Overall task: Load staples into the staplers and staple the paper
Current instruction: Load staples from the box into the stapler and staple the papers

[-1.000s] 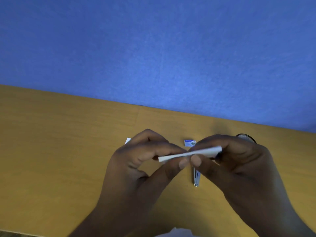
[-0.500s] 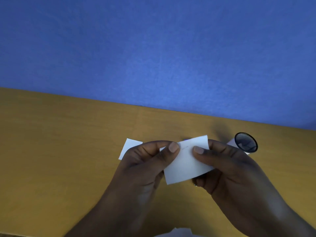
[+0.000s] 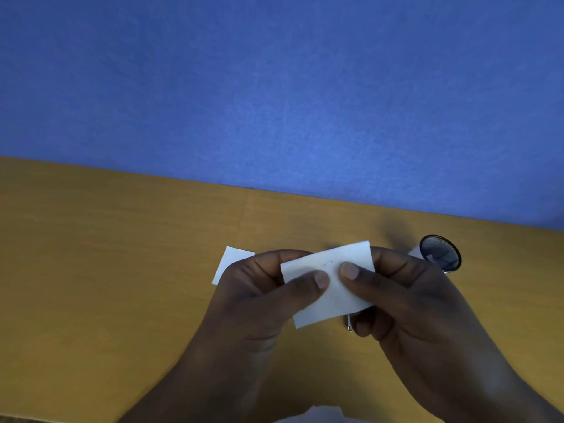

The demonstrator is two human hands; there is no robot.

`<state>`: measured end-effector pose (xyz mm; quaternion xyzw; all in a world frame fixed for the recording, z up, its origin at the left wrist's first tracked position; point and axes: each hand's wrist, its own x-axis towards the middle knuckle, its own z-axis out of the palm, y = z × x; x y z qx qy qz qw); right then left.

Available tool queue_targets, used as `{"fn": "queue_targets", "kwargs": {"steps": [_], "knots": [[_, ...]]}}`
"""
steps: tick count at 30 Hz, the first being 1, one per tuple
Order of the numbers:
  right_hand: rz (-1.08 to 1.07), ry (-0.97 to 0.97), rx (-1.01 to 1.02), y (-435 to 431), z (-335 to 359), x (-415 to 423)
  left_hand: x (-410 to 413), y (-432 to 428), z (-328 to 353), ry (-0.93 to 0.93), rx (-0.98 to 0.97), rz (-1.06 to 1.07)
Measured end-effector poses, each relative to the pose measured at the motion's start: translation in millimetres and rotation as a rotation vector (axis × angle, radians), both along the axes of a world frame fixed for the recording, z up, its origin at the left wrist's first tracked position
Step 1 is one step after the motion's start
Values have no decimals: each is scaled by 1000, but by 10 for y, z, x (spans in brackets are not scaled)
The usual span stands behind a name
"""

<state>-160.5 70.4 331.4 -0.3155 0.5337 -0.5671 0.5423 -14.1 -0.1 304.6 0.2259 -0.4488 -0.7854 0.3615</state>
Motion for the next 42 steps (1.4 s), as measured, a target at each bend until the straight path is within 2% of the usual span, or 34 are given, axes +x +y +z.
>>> {"fn": "queue_targets", "kwargs": {"steps": [6, 13, 20, 24, 27, 34, 42], "knots": [[-44, 77, -62, 5, -3, -11, -45, 41, 64, 69, 48, -25], [-86, 99, -35, 16, -28, -62, -120, 67, 80, 10, 36, 27], [-153, 152, -67, 101, -124, -217, -283, 90, 20, -102, 5, 54], [-277, 119, -35, 144, -182, -346, -330, 84, -62, -322, -117, -33], [-287, 104, -17, 172, -231, -393, -415, 95, -96, -366, -89, -20], [-275, 165, -2, 233, -353, -488, -570, 57, -240, -379, -96, 24], [-310, 55, 11, 299, -458, -712, -707, 44, -261, -266, -74, -44]]}}
